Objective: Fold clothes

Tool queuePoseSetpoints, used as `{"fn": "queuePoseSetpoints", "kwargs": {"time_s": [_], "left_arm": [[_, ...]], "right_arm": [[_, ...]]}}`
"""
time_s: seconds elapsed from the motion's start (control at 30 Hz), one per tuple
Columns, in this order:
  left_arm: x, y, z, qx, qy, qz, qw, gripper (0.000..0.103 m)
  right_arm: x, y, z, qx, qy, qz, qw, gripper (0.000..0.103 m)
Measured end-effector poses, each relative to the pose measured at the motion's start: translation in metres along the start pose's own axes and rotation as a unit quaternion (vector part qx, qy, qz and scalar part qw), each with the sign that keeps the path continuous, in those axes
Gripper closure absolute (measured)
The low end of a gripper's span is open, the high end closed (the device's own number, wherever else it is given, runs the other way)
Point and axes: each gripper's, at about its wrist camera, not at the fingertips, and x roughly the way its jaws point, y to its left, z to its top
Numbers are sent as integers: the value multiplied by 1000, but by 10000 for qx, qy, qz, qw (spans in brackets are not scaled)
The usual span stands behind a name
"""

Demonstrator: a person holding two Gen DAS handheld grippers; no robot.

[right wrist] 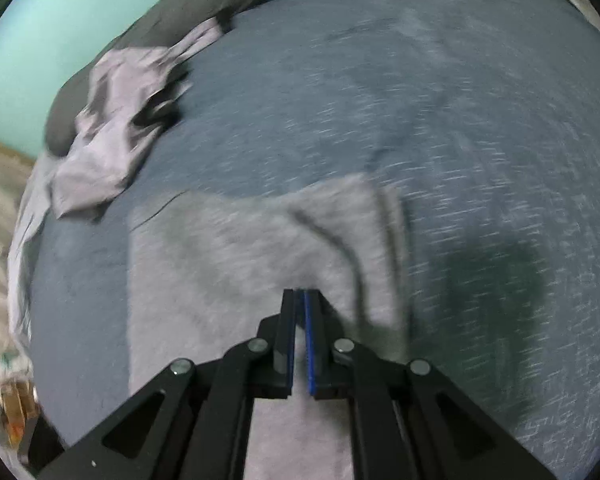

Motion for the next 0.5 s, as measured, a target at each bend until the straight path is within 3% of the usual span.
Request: {"fn": "queuePoseSetpoints", "kwargs": {"time_s": [0.27,0.33,0.37,0.5], "left_arm": [[-3,7,2,-106,-38,-54,9999,61],[-5,10,4,-162,-50,-53,9998,61],[-5,12,4,-192,-40,-56,9998,61],[-1,20,6,-416,70,-234,9988,61]], "right_arm": [[-41,-28,-14,333,-369,458,9977,99],[-51,-34,-20,394,-433,583,9966,81],[-55,-36,-28,331,-349,681,9965,61],[-65,-44,-63,160,-17,848,9963,55]]}}
